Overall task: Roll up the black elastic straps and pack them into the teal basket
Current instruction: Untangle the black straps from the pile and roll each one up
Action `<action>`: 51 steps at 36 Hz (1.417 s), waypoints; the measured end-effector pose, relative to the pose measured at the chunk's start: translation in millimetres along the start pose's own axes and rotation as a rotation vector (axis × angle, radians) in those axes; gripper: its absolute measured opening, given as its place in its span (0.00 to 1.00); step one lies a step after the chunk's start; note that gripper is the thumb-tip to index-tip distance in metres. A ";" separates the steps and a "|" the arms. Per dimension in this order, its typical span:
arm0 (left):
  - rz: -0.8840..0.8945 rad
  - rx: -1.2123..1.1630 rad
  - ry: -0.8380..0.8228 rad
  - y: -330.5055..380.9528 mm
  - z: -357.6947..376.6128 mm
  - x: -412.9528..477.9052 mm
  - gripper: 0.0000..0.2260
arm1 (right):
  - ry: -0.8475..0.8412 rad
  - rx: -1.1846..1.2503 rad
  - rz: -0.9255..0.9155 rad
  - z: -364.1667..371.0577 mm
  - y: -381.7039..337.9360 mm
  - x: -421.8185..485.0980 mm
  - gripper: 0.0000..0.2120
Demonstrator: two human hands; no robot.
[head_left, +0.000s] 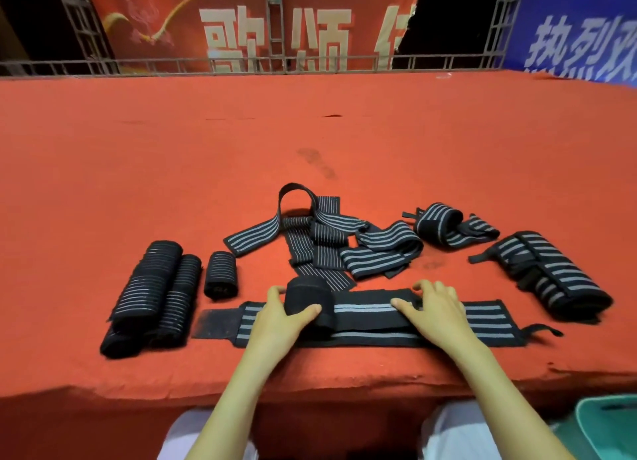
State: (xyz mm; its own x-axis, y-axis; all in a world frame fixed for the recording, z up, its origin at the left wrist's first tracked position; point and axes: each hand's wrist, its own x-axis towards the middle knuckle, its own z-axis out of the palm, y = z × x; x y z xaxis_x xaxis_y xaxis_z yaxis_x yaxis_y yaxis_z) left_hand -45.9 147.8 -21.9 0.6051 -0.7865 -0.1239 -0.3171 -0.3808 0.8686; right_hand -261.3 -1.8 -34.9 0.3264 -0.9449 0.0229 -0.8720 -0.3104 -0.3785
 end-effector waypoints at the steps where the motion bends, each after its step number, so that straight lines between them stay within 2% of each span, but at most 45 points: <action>1: -0.003 0.005 0.013 -0.1 1.2 1.5 0.25 | -0.007 0.003 -0.007 1.0 -0.8 0.1 0.27; 6: -0.008 -0.091 0.005 -0.5 0.2 0.9 0.26 | -0.009 0.117 -0.031 0.9 -12.0 2.0 0.20; 9: -0.050 -0.201 0.036 -4.4 -10.6 -1.8 0.25 | 0.060 0.258 -0.091 0.8 -21.5 0.7 0.15; 12: -0.016 -0.089 0.180 -12.9 -23.9 -1.8 0.29 | 0.027 0.400 -0.182 3.2 -40.4 -5.8 0.12; 14: 0.038 -0.014 0.278 -16.0 -27.6 -1.6 0.28 | -0.032 0.448 -0.224 10.5 -52.2 -9.1 0.12; 17: 0.159 0.093 0.411 -15.6 -23.6 -3.1 0.28 | -0.046 0.529 -0.203 19.5 -61.5 -9.5 0.12; 20: 0.344 0.215 0.478 -18.1 -12.1 -5.9 0.25 | -0.025 0.644 -0.130 20.6 -62.5 -7.7 0.12; 24: 0.553 0.288 0.419 -20.1 2.6 -5.2 0.23 | -0.029 0.721 -0.065 23.8 -56.6 -6.3 0.12; 29: 0.668 0.309 0.257 -15.4 12.5 -3.7 0.23 | 0.022 0.769 -0.093 33.1 -50.6 -9.1 0.09; 32: 0.687 0.256 0.183 -13.3 18.1 -3.7 0.19 | 0.039 0.789 -0.098 35.6 -50.5 -10.4 0.09; 41: 0.542 0.064 0.145 -1.1 14.4 -3.9 0.10 | 0.109 0.760 -0.138 39.5 -49.1 -17.4 0.08; 45: 0.329 -0.010 0.126 -2.1 10.6 0.1 0.17 | 0.115 0.743 -0.155 39.8 -48.8 -20.1 0.08; 48: 0.061 -0.065 0.001 -1.4 12.8 2.9 0.27 | 0.126 0.752 -0.154 41.2 -47.4 -21.4 0.08; 51: 0.049 0.025 0.005 6.8 18.7 0.5 0.27 | 0.144 0.759 -0.159 41.1 -47.3 -22.3 0.07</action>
State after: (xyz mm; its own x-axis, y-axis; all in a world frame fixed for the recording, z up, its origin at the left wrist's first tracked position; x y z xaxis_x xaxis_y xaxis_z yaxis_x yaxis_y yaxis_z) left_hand -61.5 135.7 -25.1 0.5923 -0.8019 -0.0789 -0.3643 -0.3538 0.8615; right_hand -212.3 38.2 -55.6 0.3308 -0.9153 0.2296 -0.3145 -0.3363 -0.8877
